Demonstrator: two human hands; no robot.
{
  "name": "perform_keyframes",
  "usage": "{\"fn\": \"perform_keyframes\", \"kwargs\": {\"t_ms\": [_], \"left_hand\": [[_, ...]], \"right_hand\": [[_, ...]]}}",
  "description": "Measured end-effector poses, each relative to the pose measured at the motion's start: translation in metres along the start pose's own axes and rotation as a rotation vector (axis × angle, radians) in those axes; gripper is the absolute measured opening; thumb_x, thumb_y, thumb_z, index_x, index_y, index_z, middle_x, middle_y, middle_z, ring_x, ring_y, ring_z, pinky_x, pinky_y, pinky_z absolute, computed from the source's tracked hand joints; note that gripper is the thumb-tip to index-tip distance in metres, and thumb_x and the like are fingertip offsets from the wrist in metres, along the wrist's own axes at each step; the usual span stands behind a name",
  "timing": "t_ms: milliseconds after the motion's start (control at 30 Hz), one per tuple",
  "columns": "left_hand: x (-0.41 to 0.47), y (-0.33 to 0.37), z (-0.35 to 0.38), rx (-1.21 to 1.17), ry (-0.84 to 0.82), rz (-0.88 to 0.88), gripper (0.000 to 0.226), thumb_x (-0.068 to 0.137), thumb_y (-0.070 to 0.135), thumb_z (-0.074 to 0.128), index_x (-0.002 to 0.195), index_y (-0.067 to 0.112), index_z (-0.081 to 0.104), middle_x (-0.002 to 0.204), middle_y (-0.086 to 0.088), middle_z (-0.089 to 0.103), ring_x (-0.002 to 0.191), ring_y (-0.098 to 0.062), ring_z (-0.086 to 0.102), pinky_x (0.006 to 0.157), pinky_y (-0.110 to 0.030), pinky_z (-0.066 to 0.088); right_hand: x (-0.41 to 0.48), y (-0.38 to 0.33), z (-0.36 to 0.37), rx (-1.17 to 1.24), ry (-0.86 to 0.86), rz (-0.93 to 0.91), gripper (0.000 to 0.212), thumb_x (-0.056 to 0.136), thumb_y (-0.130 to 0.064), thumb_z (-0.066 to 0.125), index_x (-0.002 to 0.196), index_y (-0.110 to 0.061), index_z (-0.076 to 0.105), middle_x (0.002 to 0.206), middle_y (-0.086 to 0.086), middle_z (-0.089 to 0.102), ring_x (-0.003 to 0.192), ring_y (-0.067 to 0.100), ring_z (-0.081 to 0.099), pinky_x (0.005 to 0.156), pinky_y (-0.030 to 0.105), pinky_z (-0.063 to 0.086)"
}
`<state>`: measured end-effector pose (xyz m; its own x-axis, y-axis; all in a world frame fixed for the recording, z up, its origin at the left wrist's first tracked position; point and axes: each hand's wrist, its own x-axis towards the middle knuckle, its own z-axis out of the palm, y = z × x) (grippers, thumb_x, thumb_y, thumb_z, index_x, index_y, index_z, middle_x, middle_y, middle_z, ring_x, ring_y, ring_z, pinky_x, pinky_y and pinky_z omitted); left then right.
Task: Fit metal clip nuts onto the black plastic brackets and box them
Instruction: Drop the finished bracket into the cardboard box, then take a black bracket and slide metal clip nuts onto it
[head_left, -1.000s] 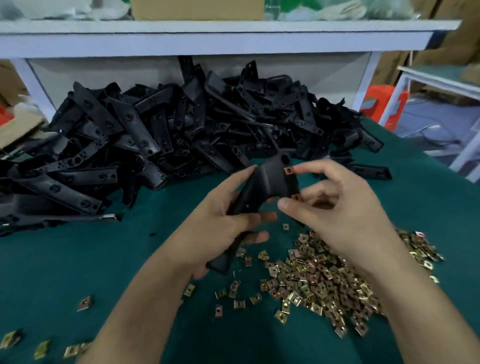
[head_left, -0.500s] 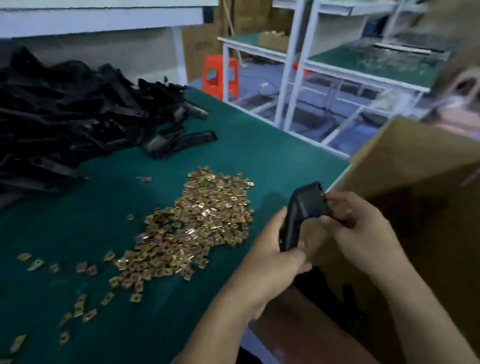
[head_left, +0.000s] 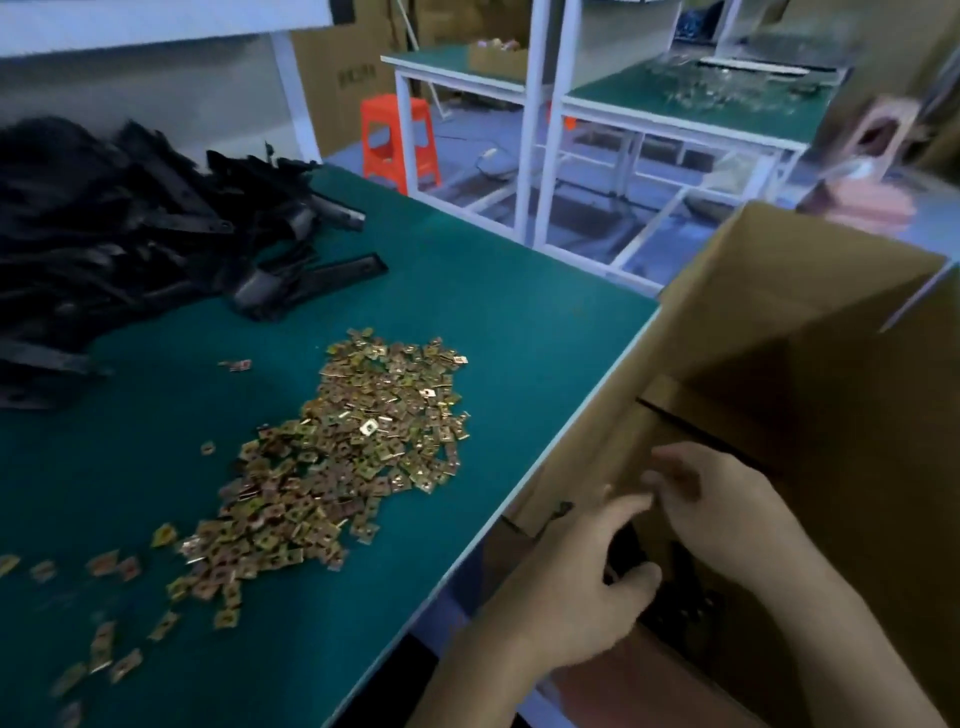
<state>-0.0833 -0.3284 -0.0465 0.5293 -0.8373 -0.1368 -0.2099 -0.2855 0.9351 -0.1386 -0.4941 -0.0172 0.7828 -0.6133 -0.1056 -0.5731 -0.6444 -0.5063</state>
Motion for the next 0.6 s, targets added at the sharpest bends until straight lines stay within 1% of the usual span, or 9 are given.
{"fn": "perform_keyframes", "kwargs": {"t_ms": [33, 100, 200, 300, 400, 433, 500, 567, 600], "left_hand": [[-0.007, 0.002, -0.007, -0.039, 0.062, 0.017, 0.052, 0.093, 0.048, 0.057, 0.142, 0.053, 0.040, 0.153, 0.020, 0.044, 0.142, 0.007, 0.033, 0.117, -0.027, 0.034], [-0.024, 0.007, -0.031, -0.046, 0.233, 0.066, 0.032, 0.097, 0.037, 0.052, 0.129, 0.044, 0.052, 0.129, 0.023, 0.061, 0.122, 0.008, 0.053, 0.103, -0.024, 0.048], [-0.057, 0.009, -0.077, 0.073, 0.543, 0.112, 0.023, 0.100, 0.018, 0.051, 0.107, 0.038, 0.058, 0.107, 0.021, 0.064, 0.105, 0.004, 0.061, 0.087, -0.018, 0.050], [-0.097, -0.002, -0.124, 0.216, 0.849, 0.079, 0.025, 0.096, 0.007, 0.056, 0.100, 0.031, 0.063, 0.100, 0.018, 0.067, 0.098, 0.001, 0.063, 0.082, -0.015, 0.048], [-0.144, -0.029, -0.173, 0.378, 1.115, -0.091, 0.029, 0.094, 0.003, 0.061, 0.104, 0.029, 0.066, 0.106, 0.017, 0.064, 0.101, 0.001, 0.059, 0.087, -0.011, 0.044], [-0.161, -0.039, -0.189, 0.411, 1.197, -0.172, 0.029, 0.095, 0.004, 0.061, 0.105, 0.031, 0.065, 0.109, 0.015, 0.061, 0.099, 0.003, 0.057, 0.084, -0.009, 0.042], [-0.195, -0.058, -0.218, 0.425, 1.343, -0.359, 0.027, 0.097, 0.009, 0.060, 0.109, 0.034, 0.061, 0.114, 0.009, 0.054, 0.092, 0.001, 0.054, 0.070, -0.006, 0.041], [-0.220, -0.076, -0.243, 0.449, 1.424, -0.518, 0.027, 0.098, 0.010, 0.059, 0.115, 0.031, 0.060, 0.118, 0.002, 0.052, 0.090, -0.009, 0.053, 0.061, -0.012, 0.039], [-0.228, -0.084, -0.253, 0.480, 1.435, -0.568, 0.028, 0.098, 0.009, 0.059, 0.118, 0.028, 0.060, 0.120, -0.002, 0.052, 0.092, -0.015, 0.053, 0.063, -0.015, 0.039]], "right_hand": [[-0.003, -0.014, 0.003, 0.030, 0.006, -0.054, 0.030, 0.098, -0.029, 0.059, 0.128, -0.031, 0.062, 0.099, -0.022, 0.060, 0.080, -0.003, 0.053, 0.063, 0.010, 0.038], [-0.008, -0.052, 0.011, 0.097, 0.003, -0.174, 0.026, 0.097, -0.021, 0.057, 0.119, -0.032, 0.067, 0.098, -0.020, 0.065, 0.082, -0.002, 0.056, 0.071, 0.017, 0.043], [-0.016, -0.116, 0.028, 0.193, 0.002, -0.443, 0.031, 0.093, -0.013, 0.060, 0.116, -0.031, 0.070, 0.099, -0.018, 0.068, 0.093, 0.005, 0.063, 0.079, 0.020, 0.043], [-0.020, -0.180, 0.061, 0.201, -0.138, -0.655, 0.039, 0.093, -0.018, 0.060, 0.130, -0.030, 0.062, 0.120, -0.011, 0.066, 0.115, 0.009, 0.059, 0.091, 0.019, 0.040], [-0.019, -0.237, 0.101, 0.127, -0.270, -0.784, 0.055, 0.093, -0.028, 0.063, 0.146, -0.031, 0.047, 0.140, -0.005, 0.052, 0.133, 0.015, 0.043, 0.107, 0.024, 0.031], [-0.019, -0.256, 0.115, 0.105, -0.312, -0.818, 0.059, 0.093, -0.032, 0.063, 0.148, -0.031, 0.042, 0.142, -0.003, 0.049, 0.135, 0.017, 0.040, 0.109, 0.026, 0.030], [-0.019, -0.290, 0.144, 0.071, -0.408, -0.870, 0.066, 0.093, -0.038, 0.063, 0.152, -0.031, 0.035, 0.146, 0.001, 0.043, 0.138, 0.020, 0.035, 0.112, 0.032, 0.030], [-0.016, -0.323, 0.173, 0.053, -0.489, -0.869, 0.070, 0.095, -0.042, 0.061, 0.155, -0.029, 0.028, 0.151, 0.003, 0.035, 0.141, 0.025, 0.031, 0.113, 0.039, 0.033], [-0.015, -0.339, 0.187, 0.046, -0.503, -0.862, 0.071, 0.095, -0.042, 0.061, 0.156, -0.029, 0.026, 0.153, 0.004, 0.033, 0.141, 0.027, 0.031, 0.112, 0.041, 0.036]]}}
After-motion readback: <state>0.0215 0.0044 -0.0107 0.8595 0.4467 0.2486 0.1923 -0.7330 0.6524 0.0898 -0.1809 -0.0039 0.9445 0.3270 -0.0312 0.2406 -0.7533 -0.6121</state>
